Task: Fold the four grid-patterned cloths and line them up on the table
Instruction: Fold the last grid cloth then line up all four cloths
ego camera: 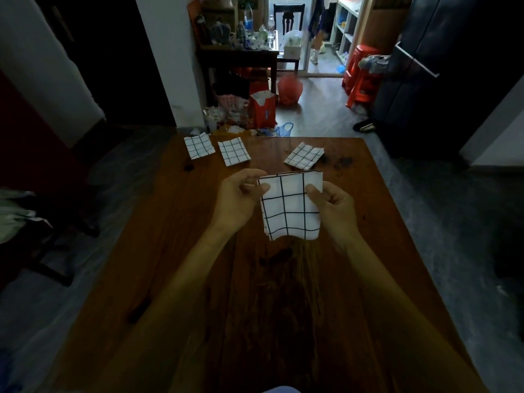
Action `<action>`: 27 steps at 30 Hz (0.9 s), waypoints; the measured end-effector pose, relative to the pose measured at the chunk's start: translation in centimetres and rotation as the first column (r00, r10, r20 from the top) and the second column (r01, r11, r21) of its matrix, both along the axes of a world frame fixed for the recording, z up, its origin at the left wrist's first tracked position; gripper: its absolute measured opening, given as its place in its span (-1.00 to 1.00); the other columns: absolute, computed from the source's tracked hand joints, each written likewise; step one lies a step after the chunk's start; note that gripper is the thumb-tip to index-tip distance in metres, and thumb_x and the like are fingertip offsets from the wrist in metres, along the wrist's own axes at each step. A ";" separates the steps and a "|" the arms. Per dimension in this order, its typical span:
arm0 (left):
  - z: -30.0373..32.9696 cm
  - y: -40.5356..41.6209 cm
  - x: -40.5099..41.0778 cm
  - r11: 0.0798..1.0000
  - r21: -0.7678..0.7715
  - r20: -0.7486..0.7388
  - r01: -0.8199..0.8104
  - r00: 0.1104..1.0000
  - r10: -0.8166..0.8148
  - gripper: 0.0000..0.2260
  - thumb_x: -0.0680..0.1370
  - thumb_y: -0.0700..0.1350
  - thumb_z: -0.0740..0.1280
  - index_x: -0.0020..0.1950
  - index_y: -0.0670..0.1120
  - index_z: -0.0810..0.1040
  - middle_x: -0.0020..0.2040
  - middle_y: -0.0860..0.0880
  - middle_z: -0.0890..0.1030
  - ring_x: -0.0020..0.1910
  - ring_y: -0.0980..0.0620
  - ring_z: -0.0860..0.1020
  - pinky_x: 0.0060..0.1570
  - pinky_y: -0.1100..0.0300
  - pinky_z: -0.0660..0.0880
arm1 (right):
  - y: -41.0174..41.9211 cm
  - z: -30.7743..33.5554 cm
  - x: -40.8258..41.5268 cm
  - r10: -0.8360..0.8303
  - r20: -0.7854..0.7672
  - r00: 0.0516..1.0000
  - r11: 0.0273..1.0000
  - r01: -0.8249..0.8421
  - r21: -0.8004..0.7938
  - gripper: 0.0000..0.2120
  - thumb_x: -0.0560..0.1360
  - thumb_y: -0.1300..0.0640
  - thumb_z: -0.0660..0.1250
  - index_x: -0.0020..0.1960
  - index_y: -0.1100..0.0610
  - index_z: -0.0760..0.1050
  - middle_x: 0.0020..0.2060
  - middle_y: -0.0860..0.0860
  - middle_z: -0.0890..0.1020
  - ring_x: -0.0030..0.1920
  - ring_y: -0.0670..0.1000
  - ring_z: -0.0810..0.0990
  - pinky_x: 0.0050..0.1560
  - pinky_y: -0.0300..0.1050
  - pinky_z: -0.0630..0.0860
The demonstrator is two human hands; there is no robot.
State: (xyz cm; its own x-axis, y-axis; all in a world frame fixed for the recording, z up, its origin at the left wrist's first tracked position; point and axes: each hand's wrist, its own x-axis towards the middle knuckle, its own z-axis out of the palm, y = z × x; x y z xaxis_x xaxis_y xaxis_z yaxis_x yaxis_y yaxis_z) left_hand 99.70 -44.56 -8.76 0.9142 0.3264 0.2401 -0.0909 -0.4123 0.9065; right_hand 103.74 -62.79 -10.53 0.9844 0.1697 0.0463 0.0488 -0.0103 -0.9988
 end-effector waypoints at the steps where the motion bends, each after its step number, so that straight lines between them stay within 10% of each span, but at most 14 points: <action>1: 0.1 0.0 -0.1 1.000 -0.002 0.008 0.004 1.000 -0.004 -0.81 0.50 -0.19 0.40 0.09 -0.02 0.56 -0.17 0.08 0.52 -0.18 0.20 0.52 -0.26 0.50 0.45 | -0.1 0.0 0.0 -0.003 -0.003 1.000 1.000 0.003 0.004 -0.85 0.55 0.11 0.32 0.03 0.16 0.60 -0.15 0.05 0.71 -0.14 0.03 0.70 -0.23 -0.04 0.63; 27: -0.2 0.2 -0.4 0.965 -0.259 -0.009 -0.047 0.999 0.047 -0.78 0.49 -0.19 0.41 0.13 -0.11 0.58 0.00 0.00 0.64 -0.03 0.19 0.60 -0.04 0.39 0.54 | -0.4 -0.6 -0.8 0.041 0.051 0.998 0.999 -0.042 0.017 -0.73 0.63 0.11 0.15 0.05 0.24 0.56 -0.15 0.06 0.66 -0.19 -0.08 0.65 -0.26 -0.25 0.55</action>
